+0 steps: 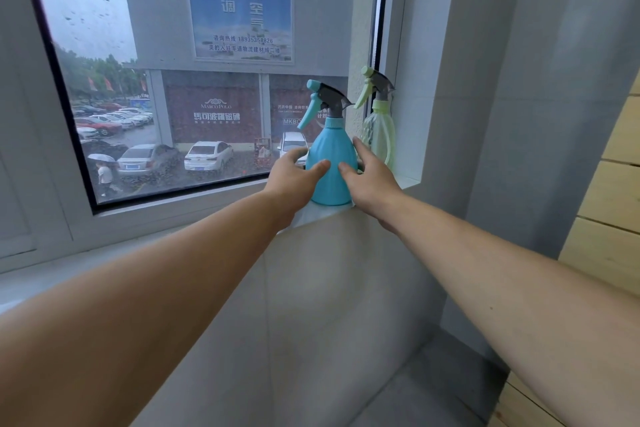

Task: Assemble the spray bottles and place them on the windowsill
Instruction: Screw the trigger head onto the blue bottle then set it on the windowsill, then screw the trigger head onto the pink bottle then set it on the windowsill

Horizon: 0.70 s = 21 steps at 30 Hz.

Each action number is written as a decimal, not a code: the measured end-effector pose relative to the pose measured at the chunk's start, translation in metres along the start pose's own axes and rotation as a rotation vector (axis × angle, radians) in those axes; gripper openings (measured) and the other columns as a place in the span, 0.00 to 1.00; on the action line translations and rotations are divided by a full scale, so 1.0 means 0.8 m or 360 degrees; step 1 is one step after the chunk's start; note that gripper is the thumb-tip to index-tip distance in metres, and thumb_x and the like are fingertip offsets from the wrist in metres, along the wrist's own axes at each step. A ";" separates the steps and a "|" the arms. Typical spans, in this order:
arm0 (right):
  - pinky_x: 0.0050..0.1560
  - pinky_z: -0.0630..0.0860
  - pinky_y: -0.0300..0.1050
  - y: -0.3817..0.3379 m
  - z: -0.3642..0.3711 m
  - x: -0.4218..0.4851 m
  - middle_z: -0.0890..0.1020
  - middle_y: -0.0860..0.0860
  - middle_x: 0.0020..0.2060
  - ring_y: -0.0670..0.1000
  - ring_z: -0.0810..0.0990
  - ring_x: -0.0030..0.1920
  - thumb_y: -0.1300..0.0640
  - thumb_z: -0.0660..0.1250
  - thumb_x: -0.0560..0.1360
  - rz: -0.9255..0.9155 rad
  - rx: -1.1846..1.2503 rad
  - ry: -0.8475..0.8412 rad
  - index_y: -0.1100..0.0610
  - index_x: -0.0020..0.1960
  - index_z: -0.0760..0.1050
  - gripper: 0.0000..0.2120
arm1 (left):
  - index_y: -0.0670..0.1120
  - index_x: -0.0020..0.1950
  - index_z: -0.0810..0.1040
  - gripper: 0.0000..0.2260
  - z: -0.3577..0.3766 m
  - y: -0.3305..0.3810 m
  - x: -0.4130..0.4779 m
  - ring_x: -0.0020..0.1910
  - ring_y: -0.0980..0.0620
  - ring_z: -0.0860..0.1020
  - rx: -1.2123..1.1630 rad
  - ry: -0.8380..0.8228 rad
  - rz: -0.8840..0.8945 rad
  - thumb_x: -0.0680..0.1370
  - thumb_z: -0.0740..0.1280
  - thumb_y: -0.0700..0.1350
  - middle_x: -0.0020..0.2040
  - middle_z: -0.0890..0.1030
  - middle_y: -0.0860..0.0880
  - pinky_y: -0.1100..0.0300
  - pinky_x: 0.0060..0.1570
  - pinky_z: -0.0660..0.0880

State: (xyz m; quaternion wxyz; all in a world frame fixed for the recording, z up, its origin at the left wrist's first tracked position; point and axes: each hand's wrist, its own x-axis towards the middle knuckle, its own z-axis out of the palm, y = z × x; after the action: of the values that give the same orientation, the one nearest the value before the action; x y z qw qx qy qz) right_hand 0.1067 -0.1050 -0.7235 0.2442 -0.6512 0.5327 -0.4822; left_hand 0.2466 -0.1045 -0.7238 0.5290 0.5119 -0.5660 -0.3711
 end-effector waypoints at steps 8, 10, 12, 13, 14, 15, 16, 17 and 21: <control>0.61 0.73 0.47 0.017 -0.032 -0.038 0.75 0.52 0.69 0.51 0.75 0.65 0.48 0.64 0.78 0.0062 0.0016 0.0176 0.47 0.76 0.63 0.27 | 0.48 0.79 0.68 0.31 -0.016 0.005 -0.030 0.63 0.44 0.79 0.0095 0.0095 0.0057 0.78 0.74 0.52 0.68 0.79 0.41 0.47 0.65 0.79; 0.52 0.74 0.45 0.027 -0.047 -0.064 0.79 0.50 0.60 0.50 0.78 0.55 0.47 0.66 0.77 0.0093 0.0017 0.0177 0.49 0.71 0.70 0.23 | 0.49 0.75 0.71 0.27 -0.014 0.007 -0.056 0.59 0.46 0.80 0.0119 0.0171 0.0143 0.78 0.73 0.52 0.65 0.79 0.43 0.51 0.62 0.79; 0.50 0.79 0.50 0.047 -0.062 -0.097 0.83 0.50 0.50 0.50 0.79 0.47 0.48 0.69 0.75 0.0137 0.0011 0.0176 0.51 0.62 0.76 0.17 | 0.48 0.69 0.75 0.21 -0.005 0.001 -0.092 0.49 0.52 0.79 0.0136 0.0201 0.0232 0.78 0.73 0.52 0.57 0.80 0.46 0.62 0.47 0.77; 0.51 0.80 0.53 0.061 -0.068 -0.115 0.83 0.51 0.46 0.51 0.79 0.44 0.50 0.70 0.74 0.0181 0.0006 0.0175 0.53 0.57 0.78 0.13 | 0.48 0.66 0.76 0.19 0.003 -0.006 -0.110 0.43 0.55 0.77 0.0141 0.0157 0.0242 0.78 0.73 0.52 0.52 0.80 0.47 0.66 0.40 0.75; 0.51 0.80 0.55 0.078 -0.073 -0.135 0.83 0.54 0.43 0.52 0.80 0.43 0.52 0.71 0.74 0.0235 0.0003 0.0165 0.55 0.54 0.80 0.11 | 0.48 0.63 0.77 0.16 0.013 -0.019 -0.129 0.39 0.56 0.76 0.0146 0.0079 0.0226 0.78 0.73 0.51 0.48 0.79 0.48 0.69 0.35 0.73; 0.48 0.80 0.53 0.096 -0.079 -0.157 0.84 0.57 0.43 0.53 0.80 0.42 0.55 0.71 0.75 0.0304 0.0003 0.0151 0.58 0.53 0.81 0.10 | 0.47 0.61 0.78 0.15 0.026 -0.034 -0.146 0.37 0.56 0.75 0.0154 -0.0016 0.0186 0.78 0.74 0.51 0.45 0.79 0.49 0.70 0.32 0.73; 0.43 0.79 0.49 0.114 -0.084 -0.180 0.84 0.60 0.44 0.54 0.80 0.40 0.57 0.70 0.76 0.0378 -0.0001 0.0133 0.62 0.53 0.81 0.10 | 0.46 0.59 0.79 0.14 0.038 -0.053 -0.162 0.36 0.56 0.75 0.0177 -0.0114 0.0131 0.77 0.74 0.50 0.42 0.79 0.50 0.68 0.31 0.73; 0.38 0.78 0.43 0.131 -0.087 -0.202 0.84 0.62 0.44 0.54 0.79 0.39 0.59 0.69 0.76 0.0448 -0.0010 0.0109 0.63 0.53 0.80 0.09 | 0.46 0.58 0.80 0.13 0.049 -0.071 -0.175 0.36 0.55 0.75 0.0202 -0.0213 0.0057 0.77 0.75 0.49 0.41 0.78 0.51 0.65 0.34 0.74; 0.38 0.77 0.42 0.225 -0.088 -0.287 0.85 0.61 0.43 0.52 0.81 0.36 0.59 0.70 0.76 0.0721 -0.0118 -0.0026 0.58 0.46 0.81 0.03 | 0.44 0.58 0.78 0.14 0.100 -0.169 -0.216 0.42 0.49 0.79 0.0316 -0.0604 -0.0349 0.77 0.76 0.48 0.44 0.79 0.48 0.53 0.45 0.79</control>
State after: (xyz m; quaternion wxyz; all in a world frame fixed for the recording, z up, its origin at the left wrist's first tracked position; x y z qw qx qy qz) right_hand -0.0309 0.0654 -0.9286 0.3265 -0.5274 0.6805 -0.3900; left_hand 0.1792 0.0271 -0.9049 0.3168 0.5408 -0.6300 -0.4586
